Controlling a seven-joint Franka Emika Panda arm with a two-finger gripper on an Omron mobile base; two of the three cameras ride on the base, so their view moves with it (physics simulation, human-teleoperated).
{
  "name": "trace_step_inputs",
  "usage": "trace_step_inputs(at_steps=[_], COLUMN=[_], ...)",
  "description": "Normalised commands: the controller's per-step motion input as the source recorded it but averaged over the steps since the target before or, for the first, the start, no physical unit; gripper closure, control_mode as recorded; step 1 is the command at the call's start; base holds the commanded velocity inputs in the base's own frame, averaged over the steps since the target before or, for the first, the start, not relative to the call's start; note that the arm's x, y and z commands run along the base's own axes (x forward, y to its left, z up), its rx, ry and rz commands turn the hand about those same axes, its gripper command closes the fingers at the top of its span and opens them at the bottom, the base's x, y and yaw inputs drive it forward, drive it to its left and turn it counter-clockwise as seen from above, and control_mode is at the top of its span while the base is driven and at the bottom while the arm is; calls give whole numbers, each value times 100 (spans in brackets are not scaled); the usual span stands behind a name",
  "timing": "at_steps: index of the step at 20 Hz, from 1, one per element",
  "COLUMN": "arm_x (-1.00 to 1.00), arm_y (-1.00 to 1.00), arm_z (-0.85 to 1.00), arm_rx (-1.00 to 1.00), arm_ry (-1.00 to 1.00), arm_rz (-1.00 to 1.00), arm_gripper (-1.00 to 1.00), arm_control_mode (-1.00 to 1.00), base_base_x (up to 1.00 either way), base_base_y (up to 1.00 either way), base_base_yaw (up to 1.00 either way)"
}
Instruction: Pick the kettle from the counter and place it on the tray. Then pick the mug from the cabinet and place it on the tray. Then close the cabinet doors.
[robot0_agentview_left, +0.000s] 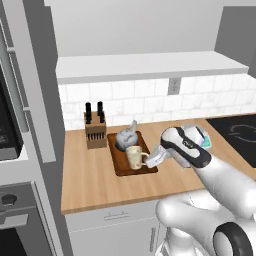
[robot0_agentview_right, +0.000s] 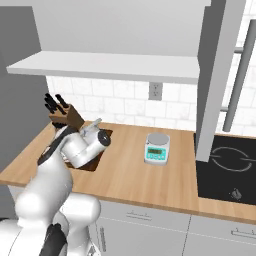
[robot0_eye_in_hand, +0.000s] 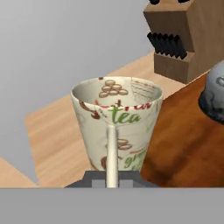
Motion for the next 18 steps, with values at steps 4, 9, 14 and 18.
trace_step_inputs(at_steps=[4,9,14,18], arm_x=[80,65,24,20], arm_y=[0,-2,-4,-1], arm_z=[-30,-31,-17,-7], arm_rx=[0,-3,-13,-9], arm_ry=[-14,-4,0,-4], arm_rz=[21,15,16,15], arm_gripper=[100,100,100,100], arm_control_mode=[-100,-100,-100,-100], base_base_x=[0,0,0,0], base_base_y=[0,0,0,0], base_base_yaw=[0,0,0,0])
